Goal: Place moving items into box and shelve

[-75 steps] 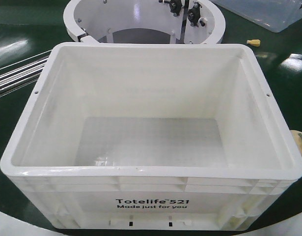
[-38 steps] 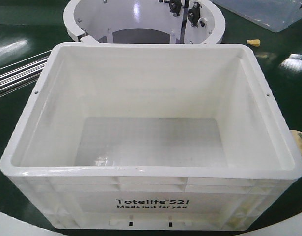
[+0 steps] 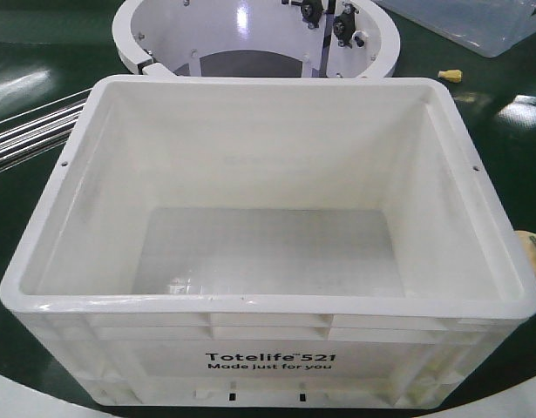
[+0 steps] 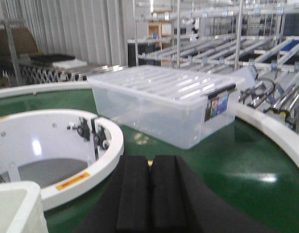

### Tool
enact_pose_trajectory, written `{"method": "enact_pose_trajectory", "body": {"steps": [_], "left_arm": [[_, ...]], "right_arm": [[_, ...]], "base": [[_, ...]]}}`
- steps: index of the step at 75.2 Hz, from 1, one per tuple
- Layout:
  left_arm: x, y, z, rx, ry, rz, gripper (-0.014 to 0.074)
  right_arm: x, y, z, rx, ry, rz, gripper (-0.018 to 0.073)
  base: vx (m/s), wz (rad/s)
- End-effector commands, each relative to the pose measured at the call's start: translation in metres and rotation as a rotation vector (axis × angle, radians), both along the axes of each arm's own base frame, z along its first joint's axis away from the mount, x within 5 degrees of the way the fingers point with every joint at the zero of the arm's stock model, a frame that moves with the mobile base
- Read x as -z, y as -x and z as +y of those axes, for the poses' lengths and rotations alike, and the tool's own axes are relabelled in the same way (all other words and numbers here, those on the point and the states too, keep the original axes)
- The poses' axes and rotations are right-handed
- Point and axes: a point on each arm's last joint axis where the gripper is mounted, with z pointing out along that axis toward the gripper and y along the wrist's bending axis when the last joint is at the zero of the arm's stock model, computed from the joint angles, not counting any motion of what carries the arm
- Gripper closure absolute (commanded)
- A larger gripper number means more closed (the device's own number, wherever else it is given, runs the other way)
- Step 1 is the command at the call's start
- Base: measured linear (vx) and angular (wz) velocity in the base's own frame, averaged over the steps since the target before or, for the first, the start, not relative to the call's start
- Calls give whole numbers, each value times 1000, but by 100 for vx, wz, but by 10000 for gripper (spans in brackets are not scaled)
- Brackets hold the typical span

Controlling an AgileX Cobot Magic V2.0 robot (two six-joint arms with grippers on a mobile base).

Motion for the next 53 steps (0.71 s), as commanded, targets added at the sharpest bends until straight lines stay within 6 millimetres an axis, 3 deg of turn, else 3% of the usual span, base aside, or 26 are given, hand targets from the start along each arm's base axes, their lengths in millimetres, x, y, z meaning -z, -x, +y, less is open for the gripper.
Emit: {"method": "enact_pose_trajectory", "body": {"steps": [1,15,22,38,45,53], "left_arm": [[-12,-6,0,15,119,-44,591],[5,-14,1,-9,151,132,535],[10,-13,1,-17,100,178,475],[12,-16,1,-18,44,198,250],[14,-18,1,-18,50,210,138],[14,-17,1,-18,50,209,47]], "right_arm": [[-16,-6,-1,6,11,-93,559],[-1,-12,-2,4,-5,45,455],[4,-12,-2,4,-8,103,327],[6,-12,-2,4,-9,106,7],[6,-12,-2,4,-11,110,-34],[9,-11,-2,3,-14,162,-20]], "base": [[0,0],[0,0],[0,0],[0,0],[0,0],[0,0]]}}
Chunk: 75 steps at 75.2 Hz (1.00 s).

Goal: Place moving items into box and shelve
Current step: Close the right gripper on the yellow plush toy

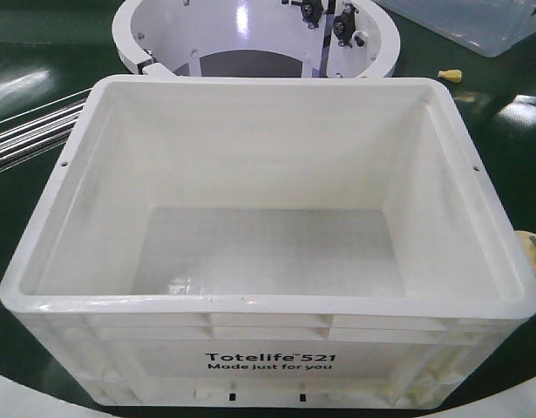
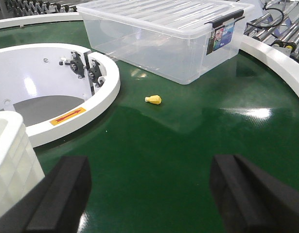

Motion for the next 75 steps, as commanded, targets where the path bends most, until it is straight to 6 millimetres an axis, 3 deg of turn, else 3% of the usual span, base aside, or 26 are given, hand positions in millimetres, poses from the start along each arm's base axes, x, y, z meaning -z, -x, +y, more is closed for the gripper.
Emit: {"method": "enact_pose_trajectory", "body": {"steps": [1,8,17,22,29,43,53,75], "left_arm": [[-19,-1,-1,6,7,-110,41],[-16,0,0,2,14,-71,30],[-11,1,0,-3,12,-20,31],[-10,1,0,-5,12,-5,31],[-10,1,0,-5,12,-6,31],[-10,1,0,-4,10,-11,31],[-10,1,0,-4,9,-9,31],[-10,1,0,-4,9,-8,31]], "right_arm": [[-17,-1,-1,5,14,-64,-17],[-24,0,-1,4,2,29,15],[-52,-3,-2,7,2,83,37],[-65,-11,-4,13,23,131,37],[-64,-29,-9,25,52,245,37],[-19,-68,-16,27,28,588,37],[8,-89,-18,21,5,722,37],[66,-116,-21,13,-34,1018,37]], "base": [[0,0],[0,0],[0,0],[0,0],[0,0],[0,0],[0,0],[0,0]]}}
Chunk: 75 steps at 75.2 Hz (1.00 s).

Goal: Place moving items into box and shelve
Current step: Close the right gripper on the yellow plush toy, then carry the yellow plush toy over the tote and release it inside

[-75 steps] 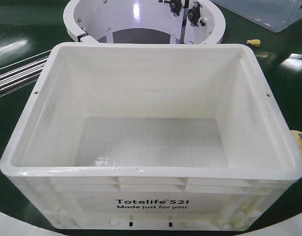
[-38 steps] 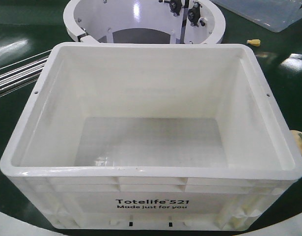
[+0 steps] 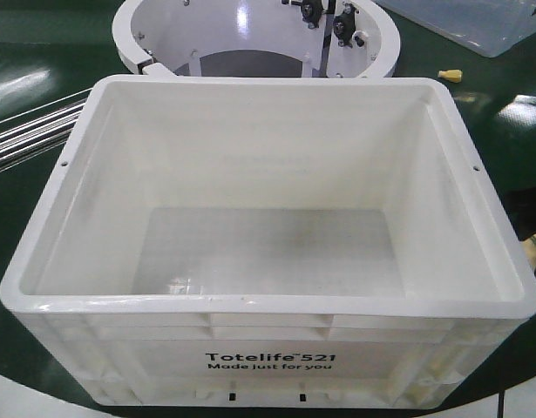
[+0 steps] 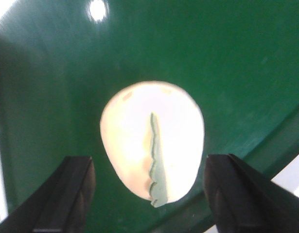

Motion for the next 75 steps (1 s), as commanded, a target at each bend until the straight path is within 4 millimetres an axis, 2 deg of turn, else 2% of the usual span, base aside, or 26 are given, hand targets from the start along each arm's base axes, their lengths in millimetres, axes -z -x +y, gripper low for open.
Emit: {"method": "enact_pose_trajectory", "body": {"steps": [1,30,36,45,59,67,75], "left_arm": [[-19,-2,-1,6,9,-113,31],[-13,-1,0,1,4,-43,31],[-13,-1,0,0,4,-41,31],[-9,-1,0,-3,3,-1,31],[2,-9,0,-7,2,86,31],[3,-11,0,-7,2,92,31],[3,-12,0,-7,1,95,31]], "right_arm": [[-6,-8,-3,2,12,-29,37],[48,-36,-8,14,12,79,56],[56,-38,-8,40,4,104,104],[62,-40,-9,39,4,117,259],[53,-42,-9,20,21,55,575],[34,-37,-10,11,46,-10,571],[5,-27,-11,0,82,-109,568]], "base": [[0,0],[0,0],[0,0],[0,0],[0,0],[0,0],[0,0]]}}
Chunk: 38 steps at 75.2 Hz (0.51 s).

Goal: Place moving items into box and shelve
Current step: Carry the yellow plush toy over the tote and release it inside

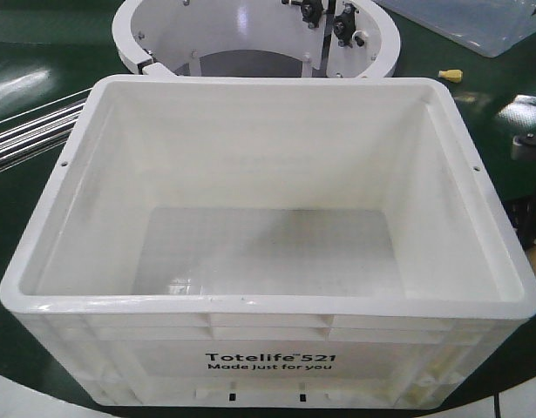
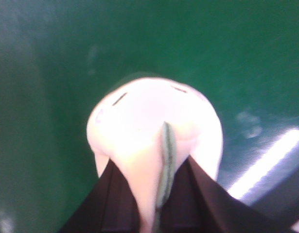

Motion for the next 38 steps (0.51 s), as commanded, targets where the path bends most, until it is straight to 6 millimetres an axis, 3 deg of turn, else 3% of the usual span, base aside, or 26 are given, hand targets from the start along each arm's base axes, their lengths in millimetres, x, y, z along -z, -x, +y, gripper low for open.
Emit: {"method": "enact_pose_trajectory", "body": {"steps": [1,11,27,35,38], "left_arm": [[-17,-5,-1,5,9,-103,31],[-18,-5,-1,5,9,-109,31],[-18,-5,-1,5,9,-109,31],[-18,-5,-1,5,9,-110,31],[-18,-5,-1,6,9,-111,31]], "right_arm": [[-40,5,-3,-23,55,-165,568],[-84,23,-1,-39,89,-334,568],[-184,60,8,-44,96,-754,565],[-226,74,27,-184,40,-910,565],[-238,77,44,-299,-5,-954,564]], "base": [[0,0],[0,0],[0,0],[0,0],[0,0]]}}
